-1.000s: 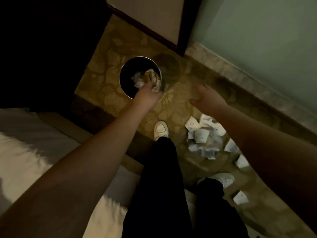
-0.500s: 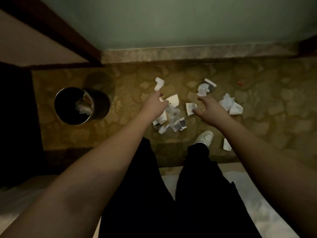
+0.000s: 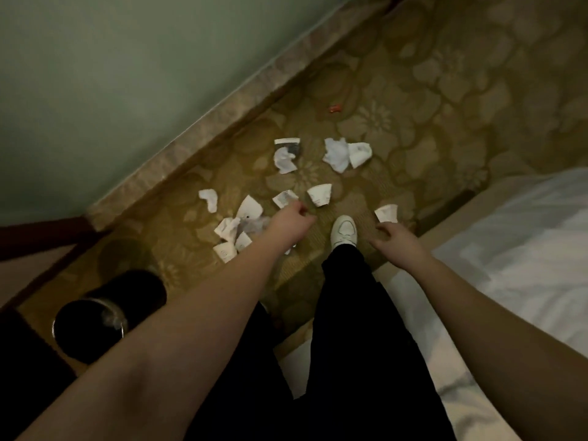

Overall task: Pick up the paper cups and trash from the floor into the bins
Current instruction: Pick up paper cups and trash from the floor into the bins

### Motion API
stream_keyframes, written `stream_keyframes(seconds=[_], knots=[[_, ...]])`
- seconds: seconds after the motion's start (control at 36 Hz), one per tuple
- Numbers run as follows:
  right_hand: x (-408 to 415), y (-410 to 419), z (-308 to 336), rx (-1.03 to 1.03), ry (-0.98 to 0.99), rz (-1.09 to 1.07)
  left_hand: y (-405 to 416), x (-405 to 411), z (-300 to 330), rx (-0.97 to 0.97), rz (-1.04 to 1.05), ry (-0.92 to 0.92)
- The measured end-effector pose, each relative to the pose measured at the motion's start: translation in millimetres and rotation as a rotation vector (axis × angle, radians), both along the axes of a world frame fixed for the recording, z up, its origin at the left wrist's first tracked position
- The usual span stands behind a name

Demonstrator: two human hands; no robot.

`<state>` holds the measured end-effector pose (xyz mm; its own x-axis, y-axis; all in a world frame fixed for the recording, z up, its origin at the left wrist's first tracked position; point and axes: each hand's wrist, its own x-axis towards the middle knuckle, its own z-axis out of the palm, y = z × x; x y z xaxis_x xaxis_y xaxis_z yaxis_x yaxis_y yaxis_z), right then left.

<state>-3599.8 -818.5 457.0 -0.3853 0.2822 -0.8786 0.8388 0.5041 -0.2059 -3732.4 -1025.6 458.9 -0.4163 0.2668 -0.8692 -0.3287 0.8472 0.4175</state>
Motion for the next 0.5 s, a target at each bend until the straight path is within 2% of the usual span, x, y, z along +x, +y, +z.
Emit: stream_keyframes(seconds=[0.14, 0.5], knots=[[25, 49, -30, -0.008, -0.055, -0.232, 53, 0, -34, -0.032, -0.103, -0.044], [54, 138, -157, -0.054, -0.167, -0.483, 146, -14, -153, -0.197, -0.251, -0.063]])
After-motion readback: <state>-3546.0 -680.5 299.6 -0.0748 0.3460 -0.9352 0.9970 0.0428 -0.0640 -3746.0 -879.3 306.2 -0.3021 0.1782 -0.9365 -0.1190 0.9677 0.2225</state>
